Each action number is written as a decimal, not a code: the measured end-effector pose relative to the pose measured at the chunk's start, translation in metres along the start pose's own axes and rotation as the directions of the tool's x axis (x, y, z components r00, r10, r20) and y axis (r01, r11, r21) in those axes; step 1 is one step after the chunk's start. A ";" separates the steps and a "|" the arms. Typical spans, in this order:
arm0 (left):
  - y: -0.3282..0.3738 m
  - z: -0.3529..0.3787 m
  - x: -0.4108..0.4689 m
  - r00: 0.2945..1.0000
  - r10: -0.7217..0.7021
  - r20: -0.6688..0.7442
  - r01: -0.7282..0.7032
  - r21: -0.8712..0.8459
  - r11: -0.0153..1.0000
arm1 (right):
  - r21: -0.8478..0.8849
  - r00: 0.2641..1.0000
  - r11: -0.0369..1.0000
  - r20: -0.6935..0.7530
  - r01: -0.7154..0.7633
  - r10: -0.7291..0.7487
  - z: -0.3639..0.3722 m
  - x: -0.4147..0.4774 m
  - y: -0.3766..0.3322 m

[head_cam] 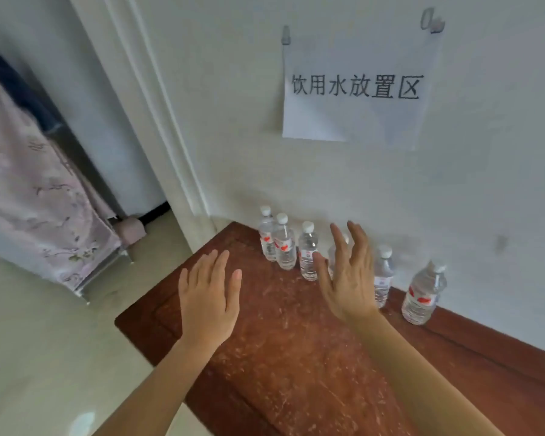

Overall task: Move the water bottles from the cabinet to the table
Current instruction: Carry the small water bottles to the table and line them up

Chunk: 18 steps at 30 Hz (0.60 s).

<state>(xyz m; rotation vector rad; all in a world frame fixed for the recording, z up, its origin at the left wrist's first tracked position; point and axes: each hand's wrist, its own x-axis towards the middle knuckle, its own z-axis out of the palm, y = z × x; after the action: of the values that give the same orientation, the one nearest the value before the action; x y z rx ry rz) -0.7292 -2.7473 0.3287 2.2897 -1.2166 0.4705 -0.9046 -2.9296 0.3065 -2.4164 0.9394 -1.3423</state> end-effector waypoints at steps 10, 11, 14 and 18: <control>-0.246 -0.266 -0.114 0.903 -0.286 -0.321 0.394 0.351 0.850 | 0.282 0.876 0.855 0.084 0.436 -0.475 0.116 0.000 -0.337; -0.274 -0.295 -0.139 0.887 -0.310 -0.341 0.433 0.383 0.816 | 0.318 0.853 0.823 0.073 0.471 -0.517 0.136 -0.013 -0.383; -0.343 -0.372 -0.212 0.817 -0.421 -0.395 0.573 0.465 0.675 | 0.457 0.763 0.707 0.089 0.540 -0.640 0.180 -0.063 -0.512; -0.402 -0.458 -0.287 0.666 -0.525 -0.529 0.744 0.433 0.508 | 0.600 0.643 0.552 0.081 0.579 -0.762 0.209 -0.137 -0.649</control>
<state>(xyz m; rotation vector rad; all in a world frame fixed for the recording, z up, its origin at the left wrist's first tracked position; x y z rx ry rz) -0.5783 -2.1014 0.4466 2.8049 0.0927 1.0217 -0.5082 -2.3661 0.4048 -2.4718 -0.5182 -1.0822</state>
